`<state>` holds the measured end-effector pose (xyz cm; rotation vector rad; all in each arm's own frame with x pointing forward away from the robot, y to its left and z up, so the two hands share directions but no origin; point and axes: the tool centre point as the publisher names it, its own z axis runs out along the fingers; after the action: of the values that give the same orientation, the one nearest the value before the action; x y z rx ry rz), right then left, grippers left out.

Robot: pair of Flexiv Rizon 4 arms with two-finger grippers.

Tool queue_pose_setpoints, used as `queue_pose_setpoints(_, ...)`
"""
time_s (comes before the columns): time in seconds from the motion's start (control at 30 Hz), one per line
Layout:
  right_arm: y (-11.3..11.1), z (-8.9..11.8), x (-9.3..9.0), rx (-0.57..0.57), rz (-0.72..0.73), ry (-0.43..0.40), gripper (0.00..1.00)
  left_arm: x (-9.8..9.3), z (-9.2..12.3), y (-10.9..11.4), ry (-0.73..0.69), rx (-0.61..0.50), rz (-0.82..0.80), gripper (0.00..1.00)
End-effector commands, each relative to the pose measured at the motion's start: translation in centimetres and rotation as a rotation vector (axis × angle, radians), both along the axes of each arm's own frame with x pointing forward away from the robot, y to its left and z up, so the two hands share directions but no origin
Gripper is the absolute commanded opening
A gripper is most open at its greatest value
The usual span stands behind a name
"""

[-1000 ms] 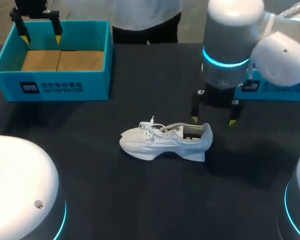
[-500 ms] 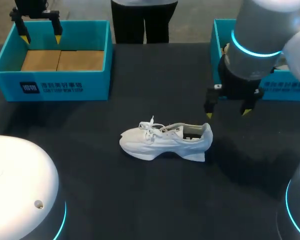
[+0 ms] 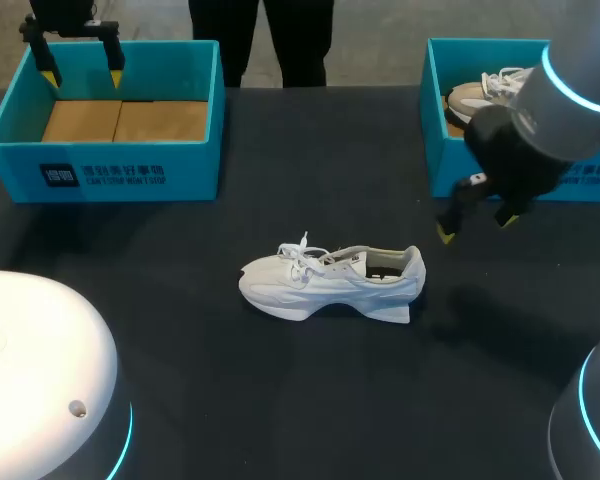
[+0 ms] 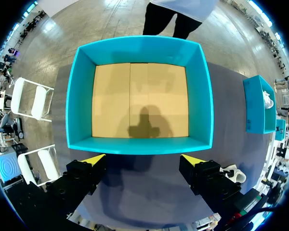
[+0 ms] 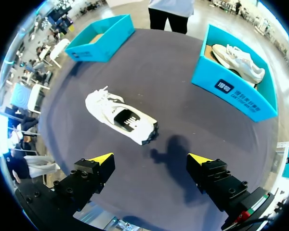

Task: Take the shoe out of the shoebox, open the shoe tongue, remove and reinsert the insole, then place the shoe into the shoebox

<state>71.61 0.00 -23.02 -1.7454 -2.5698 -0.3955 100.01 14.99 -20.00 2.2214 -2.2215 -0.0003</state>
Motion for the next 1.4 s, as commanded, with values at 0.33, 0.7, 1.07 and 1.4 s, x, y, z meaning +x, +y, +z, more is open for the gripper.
queue_pose_setpoints(0.33, -0.2, -3.1, 1.7, 0.064, 0.268, -0.126, 1.00, 0.0, 0.0, 0.0, 0.000, 0.000, 0.000, 1.00)
queue_pose_setpoints(0.7, -2.5, -4.2, 2.1, 0.212, 0.554, -0.386, 1.00, 0.0, 0.0, 0.0, 0.000, 0.000, 0.000, 1.00)
queue_pose_setpoints(1.07, -2.8, -4.3, 2.0, 0.226, 0.549, -0.368, 1.00, 0.0, 0.0, 0.0, 0.000, 0.000, 0.000, 1.00)
queue_pose_setpoints(1.4, -2.2, -7.0, 3.1, 0.205, 0.639, -0.545, 1.00, 0.0, 0.0, 0.0, 0.000, 0.000, 0.000, 1.00)
